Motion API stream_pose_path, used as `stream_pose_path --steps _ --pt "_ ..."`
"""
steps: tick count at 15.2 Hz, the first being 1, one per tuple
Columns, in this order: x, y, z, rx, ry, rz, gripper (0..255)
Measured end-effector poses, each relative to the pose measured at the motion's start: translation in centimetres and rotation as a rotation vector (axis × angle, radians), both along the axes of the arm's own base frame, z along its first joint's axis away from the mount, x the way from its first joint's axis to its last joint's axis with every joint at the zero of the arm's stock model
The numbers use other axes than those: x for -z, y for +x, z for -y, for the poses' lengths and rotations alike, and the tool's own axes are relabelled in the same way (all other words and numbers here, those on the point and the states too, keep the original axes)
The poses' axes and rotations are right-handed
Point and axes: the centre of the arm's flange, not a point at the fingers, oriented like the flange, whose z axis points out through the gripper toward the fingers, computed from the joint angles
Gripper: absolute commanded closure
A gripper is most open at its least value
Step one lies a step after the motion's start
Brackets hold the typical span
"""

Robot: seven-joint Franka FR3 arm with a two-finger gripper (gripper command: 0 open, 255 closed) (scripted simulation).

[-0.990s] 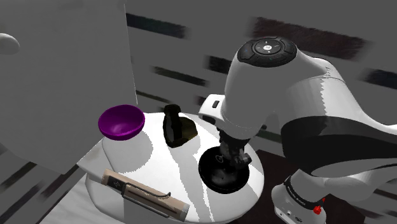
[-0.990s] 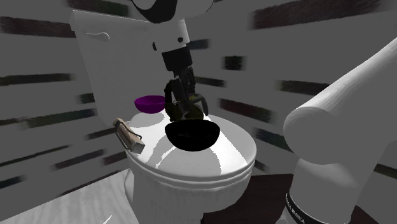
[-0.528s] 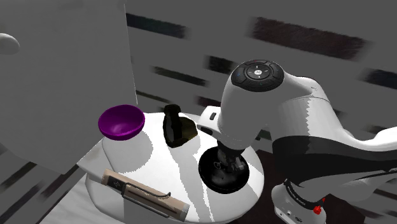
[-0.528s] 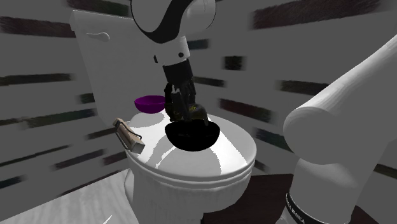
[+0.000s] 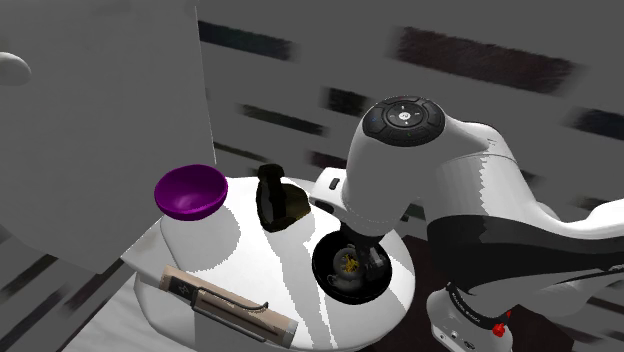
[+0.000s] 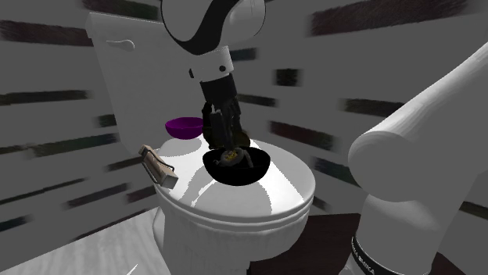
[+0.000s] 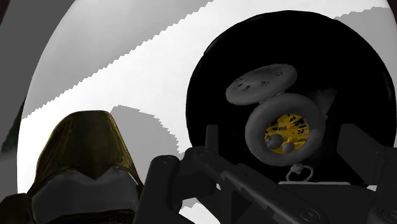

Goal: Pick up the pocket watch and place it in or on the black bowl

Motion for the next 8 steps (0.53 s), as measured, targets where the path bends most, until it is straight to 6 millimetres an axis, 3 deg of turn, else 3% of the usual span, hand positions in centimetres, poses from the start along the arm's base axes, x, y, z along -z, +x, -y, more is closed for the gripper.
stream_pose_path --steps 4,8 --pt "0.0 0.0 0.0 0.000 0.000 0.000 0" --pt "-3.5 -0.3 -0.9 0.000 0.001 0.001 0"
